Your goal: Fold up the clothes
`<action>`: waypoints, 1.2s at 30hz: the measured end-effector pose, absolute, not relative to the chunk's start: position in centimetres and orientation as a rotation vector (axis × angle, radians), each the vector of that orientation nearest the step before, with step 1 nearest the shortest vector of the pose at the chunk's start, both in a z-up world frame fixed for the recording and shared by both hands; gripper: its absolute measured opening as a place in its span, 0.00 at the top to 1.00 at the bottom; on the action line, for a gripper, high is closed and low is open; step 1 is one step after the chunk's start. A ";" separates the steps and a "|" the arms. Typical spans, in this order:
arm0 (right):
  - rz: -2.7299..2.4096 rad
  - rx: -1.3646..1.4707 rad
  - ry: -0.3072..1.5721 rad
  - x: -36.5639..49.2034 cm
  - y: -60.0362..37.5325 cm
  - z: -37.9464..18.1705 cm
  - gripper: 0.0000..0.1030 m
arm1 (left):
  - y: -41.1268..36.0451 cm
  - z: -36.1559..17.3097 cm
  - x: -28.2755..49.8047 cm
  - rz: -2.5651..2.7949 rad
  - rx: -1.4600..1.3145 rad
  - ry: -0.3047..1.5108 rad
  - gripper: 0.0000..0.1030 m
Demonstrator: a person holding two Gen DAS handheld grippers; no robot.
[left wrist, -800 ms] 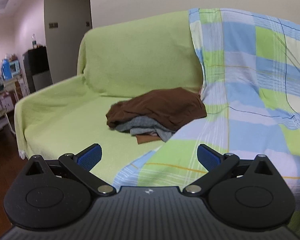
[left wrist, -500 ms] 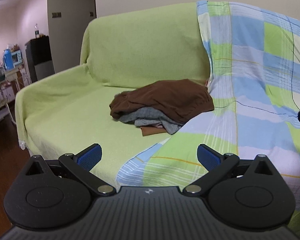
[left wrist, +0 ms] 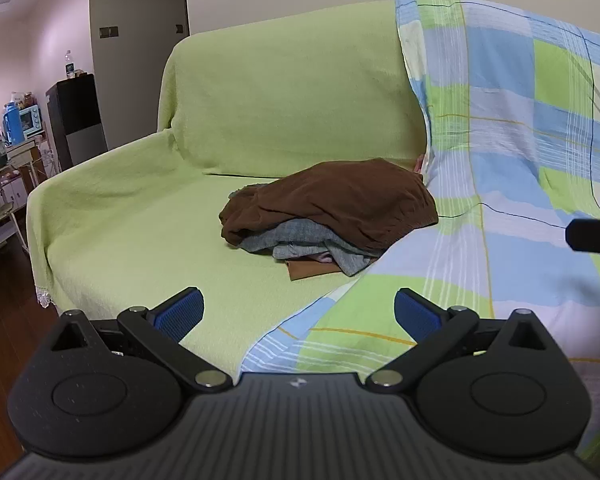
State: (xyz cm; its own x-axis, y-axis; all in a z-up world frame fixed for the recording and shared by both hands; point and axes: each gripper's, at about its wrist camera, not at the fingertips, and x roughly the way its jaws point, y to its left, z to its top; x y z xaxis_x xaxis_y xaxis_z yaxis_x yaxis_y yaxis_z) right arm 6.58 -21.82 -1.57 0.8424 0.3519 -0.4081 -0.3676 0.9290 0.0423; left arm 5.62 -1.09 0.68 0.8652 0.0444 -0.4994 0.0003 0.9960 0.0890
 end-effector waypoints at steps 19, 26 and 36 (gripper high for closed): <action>0.376 -0.039 0.415 5.5 -22.3 -1.2 0.01 | -2.2 -0.3 5.2 0.005 0.085 0.534 0.01; 0.372 -0.039 0.418 5.4 -22.2 -1.1 0.01 | -2.5 -0.5 5.3 0.008 0.083 0.533 0.01; 0.363 -0.117 0.406 6.3 -21.6 -1.3 0.01 | -1.4 -0.9 6.0 0.012 0.091 0.531 0.01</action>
State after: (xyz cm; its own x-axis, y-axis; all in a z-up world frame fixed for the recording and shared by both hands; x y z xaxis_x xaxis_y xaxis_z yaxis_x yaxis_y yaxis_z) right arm 6.33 -21.57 -1.35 0.8557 0.3214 -0.4056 -0.3675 0.9292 -0.0390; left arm 5.97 -1.42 -0.88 0.8625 0.0349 -0.5049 0.0120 0.9959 0.0894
